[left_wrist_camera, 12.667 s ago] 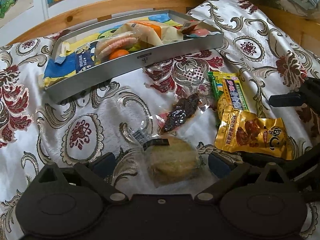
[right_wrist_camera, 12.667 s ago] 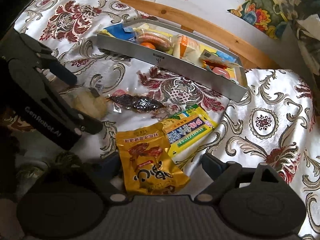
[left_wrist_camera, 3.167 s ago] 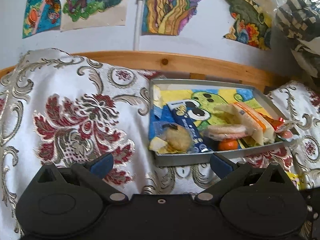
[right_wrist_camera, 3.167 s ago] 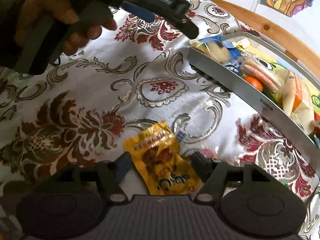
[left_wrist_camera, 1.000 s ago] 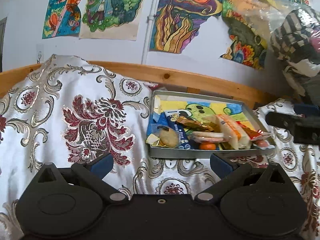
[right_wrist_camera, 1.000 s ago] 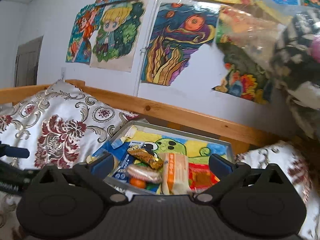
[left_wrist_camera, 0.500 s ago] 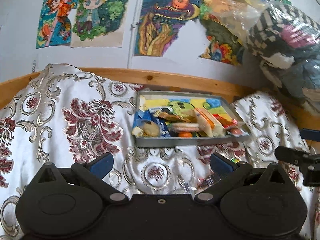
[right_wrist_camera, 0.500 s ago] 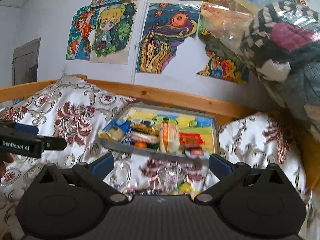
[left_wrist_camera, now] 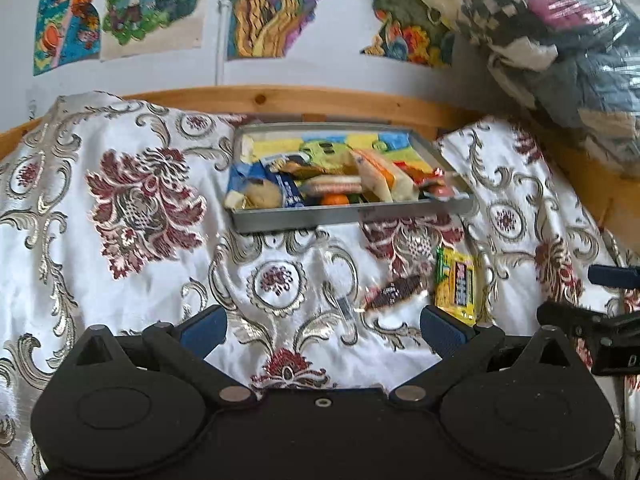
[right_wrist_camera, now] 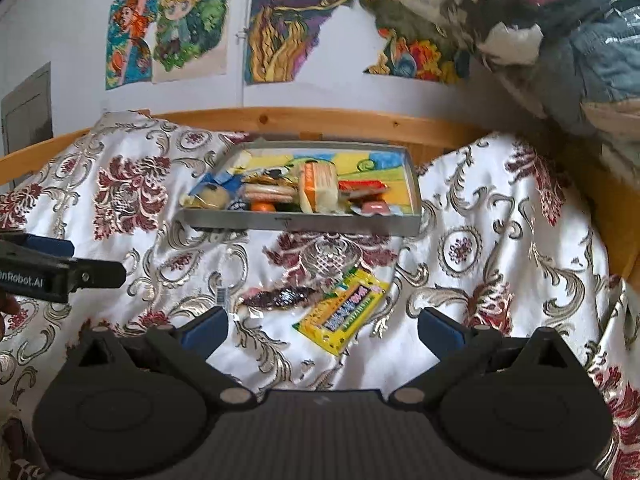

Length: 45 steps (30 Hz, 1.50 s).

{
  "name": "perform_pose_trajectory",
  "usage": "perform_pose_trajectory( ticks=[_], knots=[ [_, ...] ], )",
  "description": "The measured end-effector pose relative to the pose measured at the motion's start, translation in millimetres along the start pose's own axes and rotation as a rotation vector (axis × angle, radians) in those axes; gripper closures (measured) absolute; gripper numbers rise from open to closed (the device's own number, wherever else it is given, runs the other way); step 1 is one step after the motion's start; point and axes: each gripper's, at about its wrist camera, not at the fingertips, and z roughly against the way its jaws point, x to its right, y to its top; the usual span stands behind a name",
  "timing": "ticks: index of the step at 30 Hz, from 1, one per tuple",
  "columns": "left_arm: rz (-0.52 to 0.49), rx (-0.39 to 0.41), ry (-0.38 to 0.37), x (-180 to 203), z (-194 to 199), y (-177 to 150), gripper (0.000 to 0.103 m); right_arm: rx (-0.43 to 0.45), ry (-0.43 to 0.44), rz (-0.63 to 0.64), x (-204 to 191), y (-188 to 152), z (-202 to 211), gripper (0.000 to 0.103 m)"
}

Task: Organize snacks
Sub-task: 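Raise both tools and move them back over the remaining snacks, then lower the right tool onto the yellow-green stick box while the left tool approaches the dark meat pack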

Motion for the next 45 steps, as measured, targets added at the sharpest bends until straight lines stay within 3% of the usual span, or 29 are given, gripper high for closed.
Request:
perform_pose_trajectory(
  ticks=[13,19,29,38,45],
  knots=[
    [-0.076,-0.047,-0.021,10.6,-28.3,3.2,0.001,-0.033,-0.014,-0.014,7.0,-4.8,-13.5,0.0],
    [-0.166,-0.06,-0.039,17.9,-44.9,6.0,0.001,-0.045,-0.011,-0.036,13.2,-6.6,-20.5,0.0],
    [-0.303,-0.092,-0.076,30.6,-77.6,10.2,0.001,-0.041,0.067,-0.034,21.3,6.9,-55.6,0.0],
    [-0.404,-0.125,-0.081,39.2,-100.7,11.3,0.001,-0.059,0.264,-0.096,23.4,21.7,-110.1,0.0],
    [-0.489,-0.159,-0.096,52.7,-124.9,9.1,0.001,-0.113,0.264,-0.158,29.6,12.4,-142.2,0.0]
  ],
)
